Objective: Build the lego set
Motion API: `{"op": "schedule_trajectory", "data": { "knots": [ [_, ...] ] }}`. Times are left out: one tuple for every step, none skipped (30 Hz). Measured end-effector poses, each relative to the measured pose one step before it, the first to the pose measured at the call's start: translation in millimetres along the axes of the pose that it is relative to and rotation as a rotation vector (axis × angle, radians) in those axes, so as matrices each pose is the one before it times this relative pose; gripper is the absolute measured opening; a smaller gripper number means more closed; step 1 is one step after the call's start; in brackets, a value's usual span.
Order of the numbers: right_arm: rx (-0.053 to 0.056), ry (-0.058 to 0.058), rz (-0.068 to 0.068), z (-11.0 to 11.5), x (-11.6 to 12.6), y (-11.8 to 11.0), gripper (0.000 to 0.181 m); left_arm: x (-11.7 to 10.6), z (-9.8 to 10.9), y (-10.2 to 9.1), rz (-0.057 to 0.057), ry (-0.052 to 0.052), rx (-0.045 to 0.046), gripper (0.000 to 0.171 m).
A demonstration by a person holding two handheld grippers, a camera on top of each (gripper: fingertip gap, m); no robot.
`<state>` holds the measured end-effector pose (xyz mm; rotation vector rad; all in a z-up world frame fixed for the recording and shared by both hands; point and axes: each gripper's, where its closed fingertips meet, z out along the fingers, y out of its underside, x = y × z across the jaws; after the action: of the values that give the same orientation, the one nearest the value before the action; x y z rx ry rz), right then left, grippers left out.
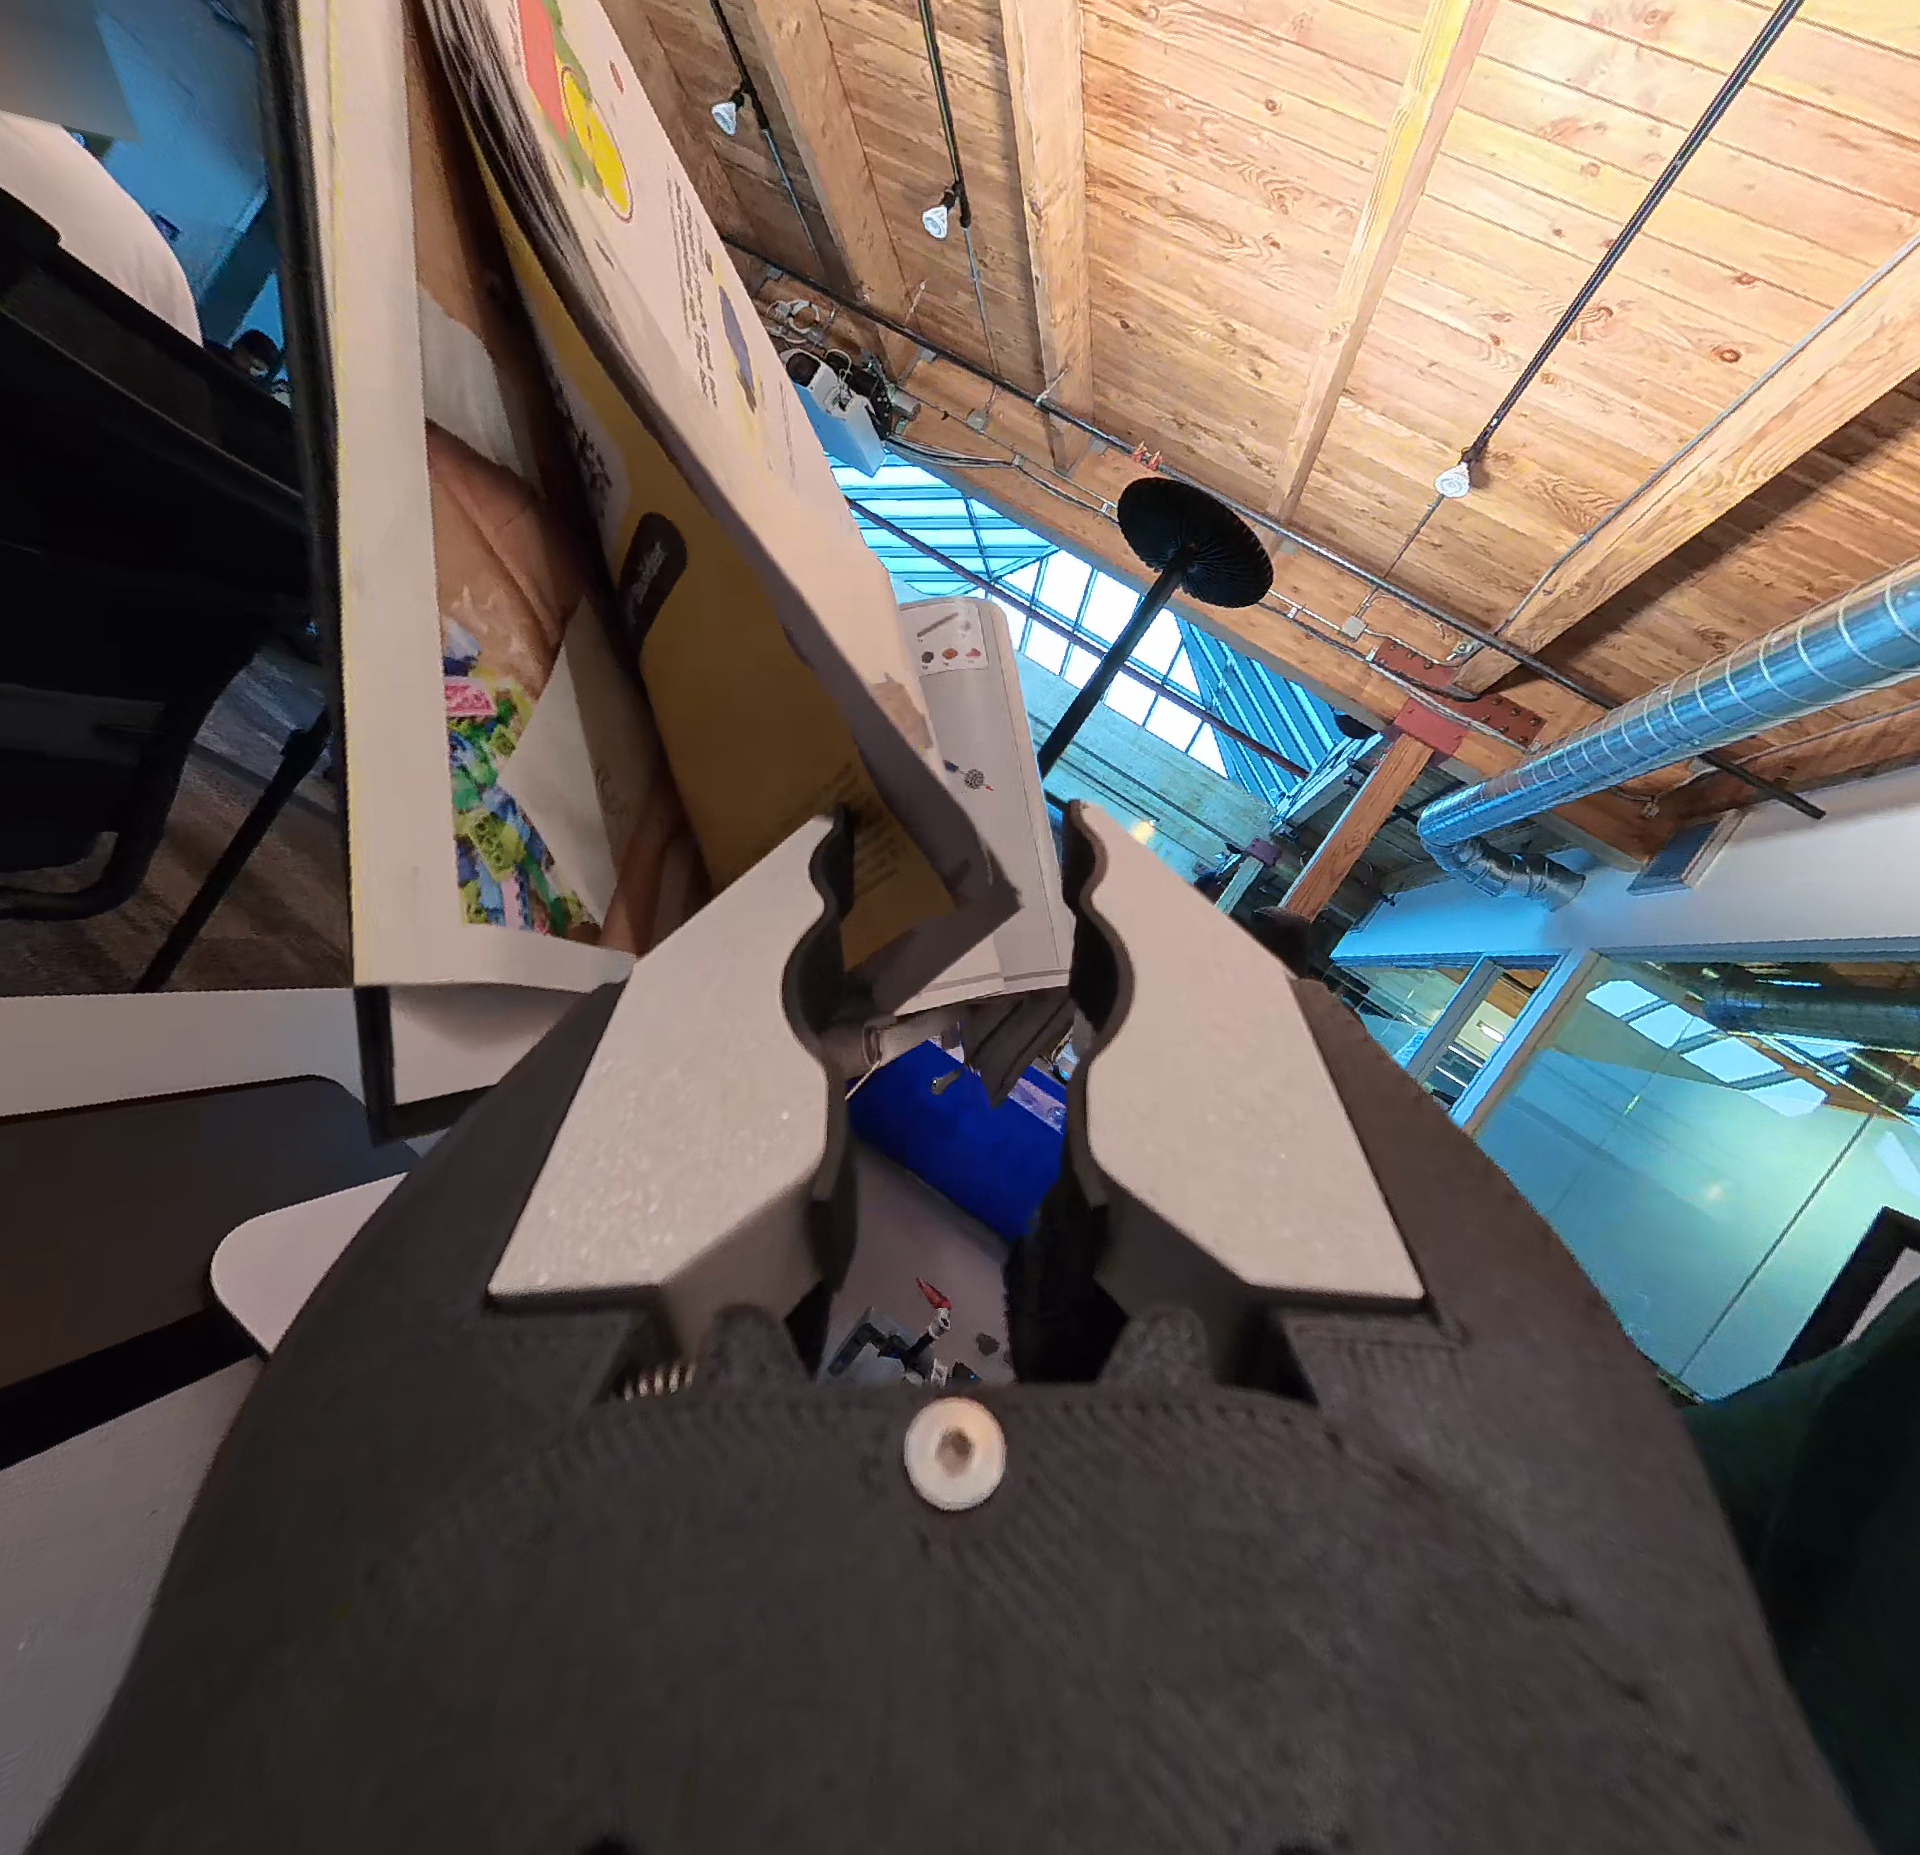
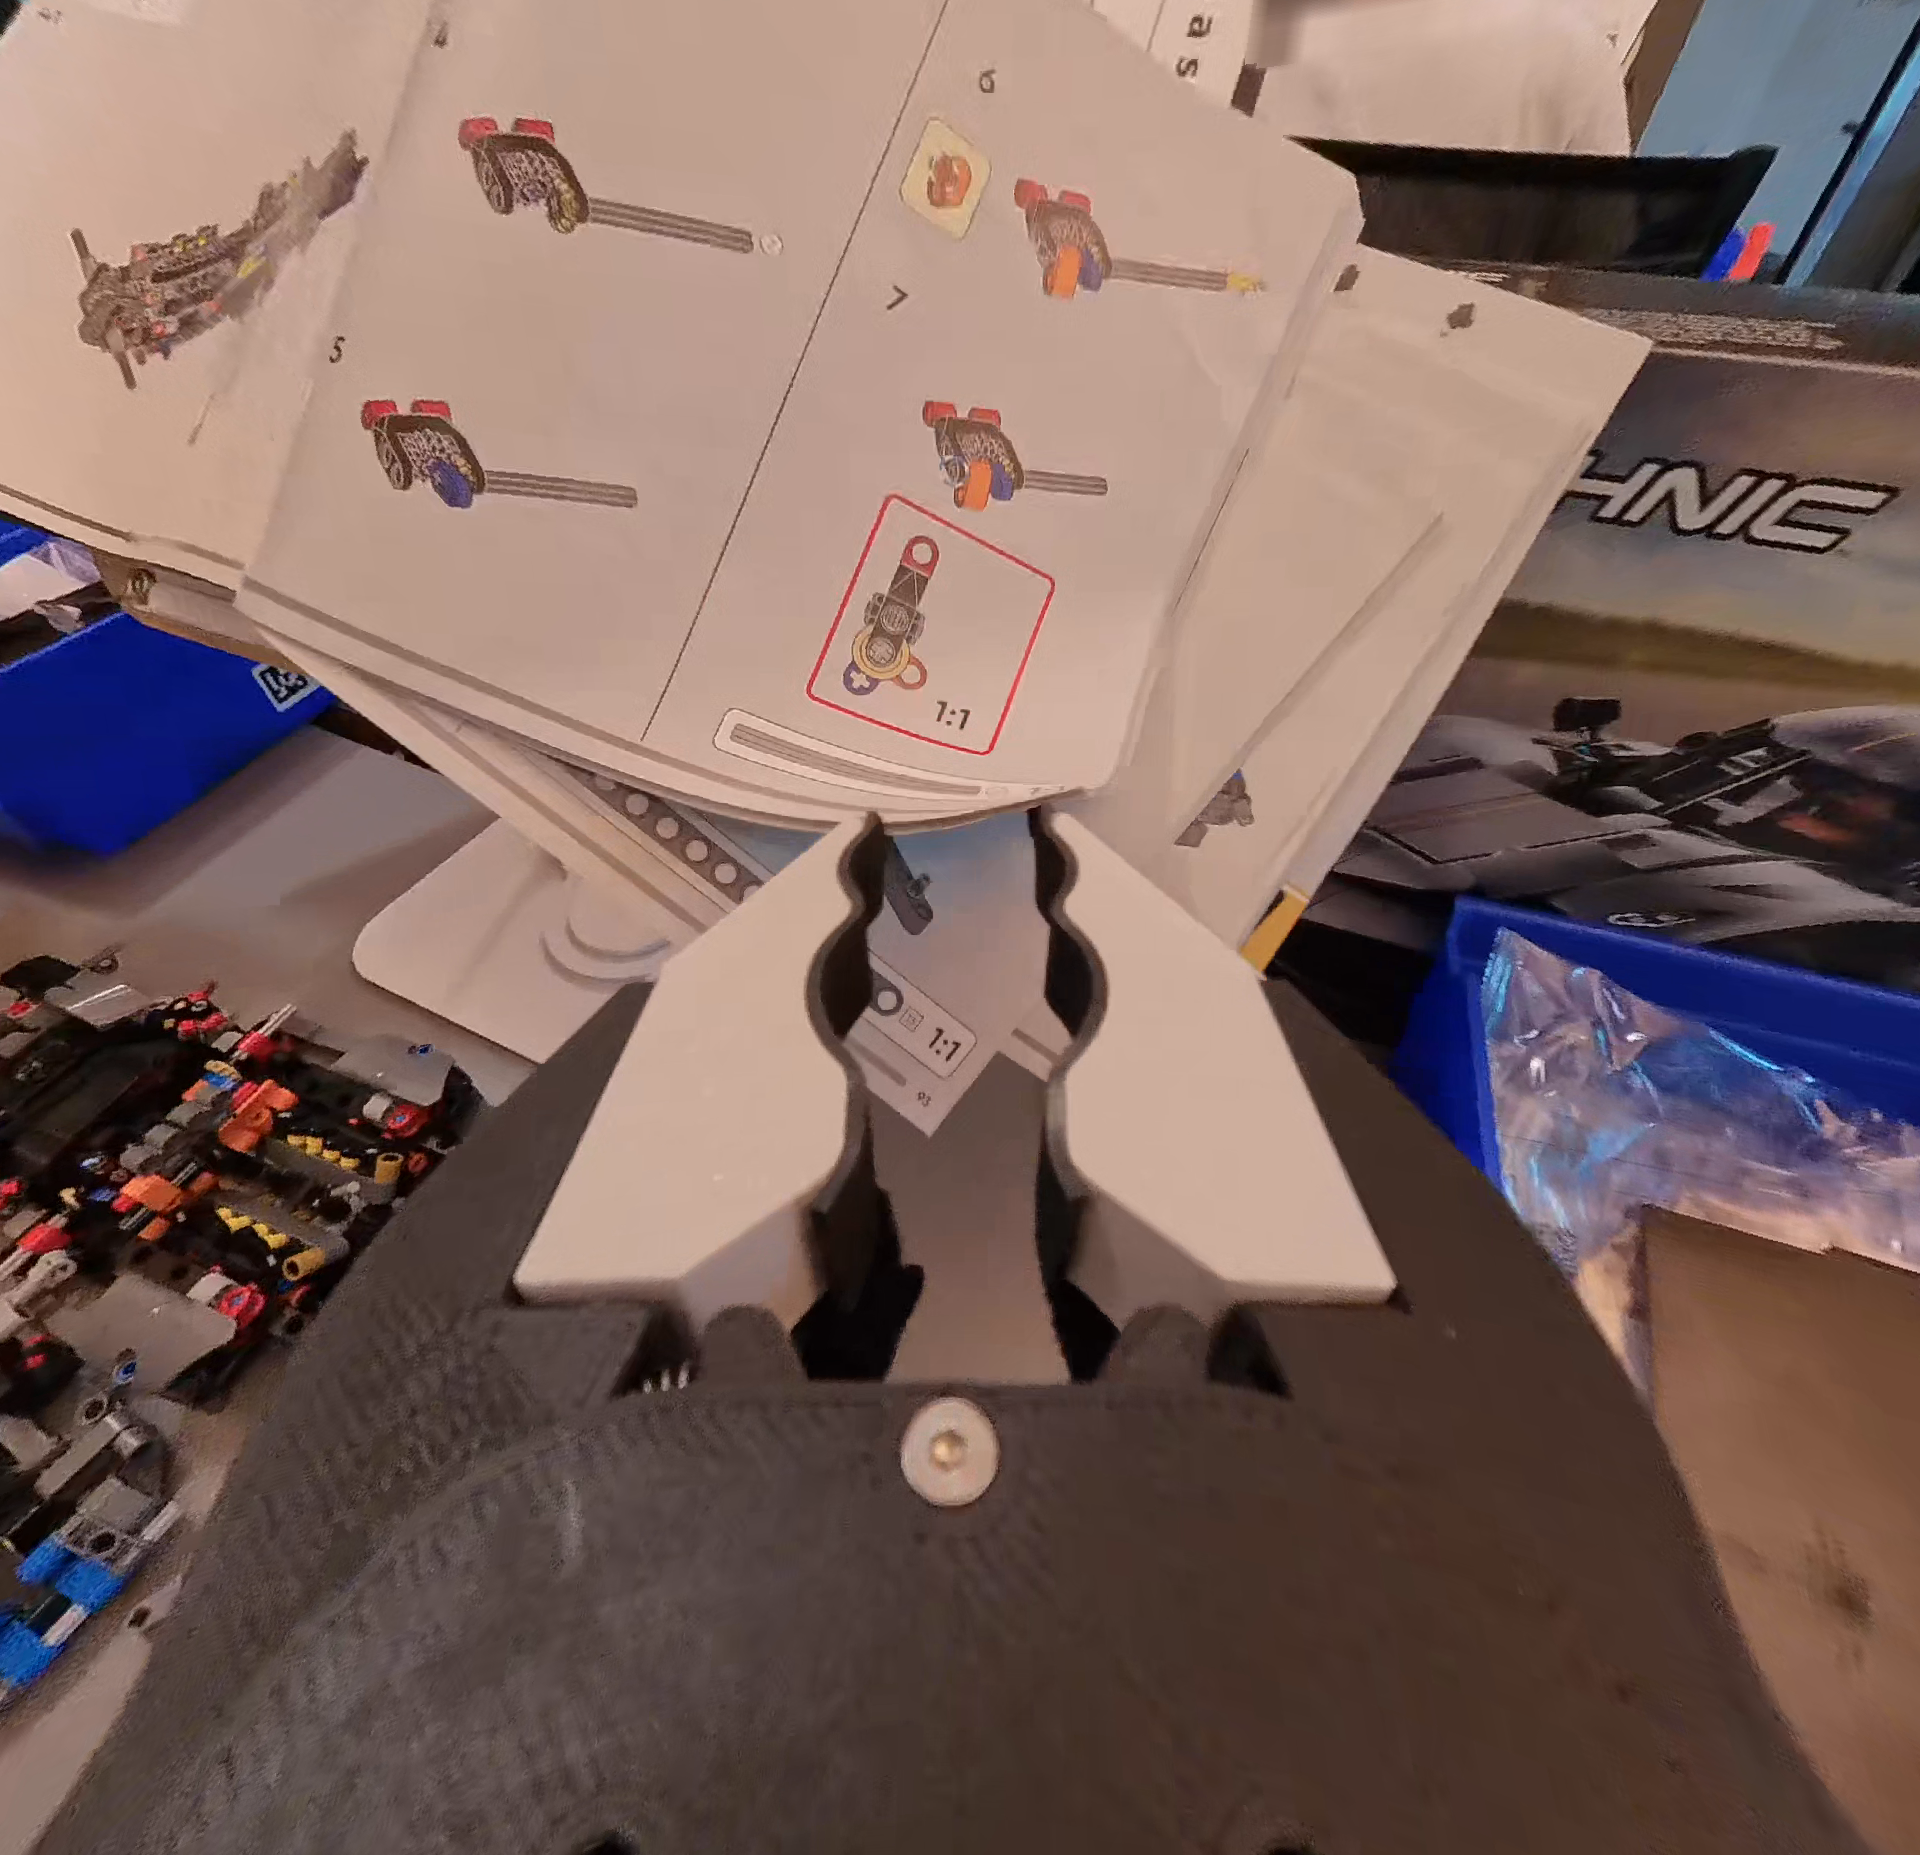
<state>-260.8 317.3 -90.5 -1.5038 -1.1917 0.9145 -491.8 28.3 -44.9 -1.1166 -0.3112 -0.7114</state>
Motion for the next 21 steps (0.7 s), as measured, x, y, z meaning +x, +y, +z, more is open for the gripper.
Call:
{"op": "schedule_trajectory", "data": {
  "knots": [
    [-0.0024,0.0073,-0.0002,-2.63,1.89,-0.59,0.033,-0.57,0.33,0.74,0.0009,-0.0031,-0.00326,0.037],
    [0.0099,0.0002,-0.0029,-2.77,0.48,-3.09,0.036,-1.06,0.52,1.13,0.0016,-0.0058,-0.00359,0.036],
    [0.0137,0.0004,-0.0086,-2.92,0.18,-4.18,0.037,-1.55,0.62,1.49,0.0055,-0.0101,-0.00516,0.033],
    [0.0047,0.0078,-0.012,-2.85,1.19,-3.45,0.039,-1.39,0.84,1.79,0.0095,-0.0116,-0.00649,0.032],
    [0.0011,0.0048,-0.0096,-2.52,1.24,-2.97,0.042,-0.68,1.23,1.92,0.0078,-0.0075,-0.00691,0.031],
    [-0.0043,-0.002,-0.0027,-1.8,0.71,-1.69,0.042,0.49,1.14,1.77,0.0062,-0.0011,-0.00579,0.026],
    [-0.0157,-0.0078,0.0007,-0.8,0.21,0.75,0.045,0.92,1.26,1.09,0.0075,-0.0008,-0.00279,0.022],
    [-0.0236,-0.0125,-0.0002,0.29,-0.38,3.06,0.049,-0.31,0.67,0.31,0.0162,-0.0135,0.00155,0.016],
    [-0.0115,-0.0128,0.001,0.63,-0.43,2.52,0.049,-1.96,0.17,-1.0,0.0276,-0.0287,0.01029,0.009],
    [0.0026,-0.0129,0.0066,0.66,-0.29,1.24,0.047,-0.94,0.55,0.65,0.017,-0.0166,-0.00259,0.004],
    [-0.0086,-0.0133,0.01,1.81,-0.58,2.95,0.048,1.09,0.98,2.0,0.009,0.0007,-0.0123,0.002],
    [-0.0161,-0.0107,0.0048,2.85,-0.92,4.01,0.051,-1.39,0.11,-0.27,0.0213,-0.0194,0.00292,0.001],
    [-0.0057,-0.0084,-0.003,3.47,-1.5,2.63,0.051,-2.59,-0.69,-1.65,0.0281,-0.0291,0.01256,0.0],
    [-0.0009,-0.0069,-0.0086,4.04,-1.53,1.65,0.05,-0.53,-0.24,0.16,0.0123,-0.0079,-0.00149,0.0],
    [-0.0096,-0.0057,-0.0104,4.54,-1.09,2.62,0.051,-1.22,-0.74,-0.81,0.0101,-0.0122,0.00288,0.0],
    [-0.006,-0.0074,-0.0078,4.0,-1.39,1.47,0.051,-3.09,-1.39,-2.09,0.0154,-0.0263,0.01133,0.0],
    [0.0056,-0.007,-0.0065,3.05,-1.75,-0.87,0.049,-1.31,-1.04,-1.17,0.0133,-0.0132,0.00379,0.0],
    [0.003,-0.0005,-0.0085,2.43,-1.12,-1.0,0.047,-0.34,-0.9,-1.4,0.0142,-0.0053,0.00301,0.0],
    [-0.0029,0.0063,-0.0101,2.22,0.02,-0.57,0.047,-0.37,-1.2,-2.07,0.0157,-0.0083,0.00648,0.0],
    [0.0011,0.0048,-0.0094,1.97,-0.28,-1.08,0.047,-0.67,-1.15,-2.14,0.0188,-0.0119,0.00675,0.0],
    [0.0054,0.0001,-0.007,1.83,-1.03,-1.76,0.044,-0.22,-0.55,-0.92,0.0141,-0.0071,-0.00172,0.0]
  ]
}}
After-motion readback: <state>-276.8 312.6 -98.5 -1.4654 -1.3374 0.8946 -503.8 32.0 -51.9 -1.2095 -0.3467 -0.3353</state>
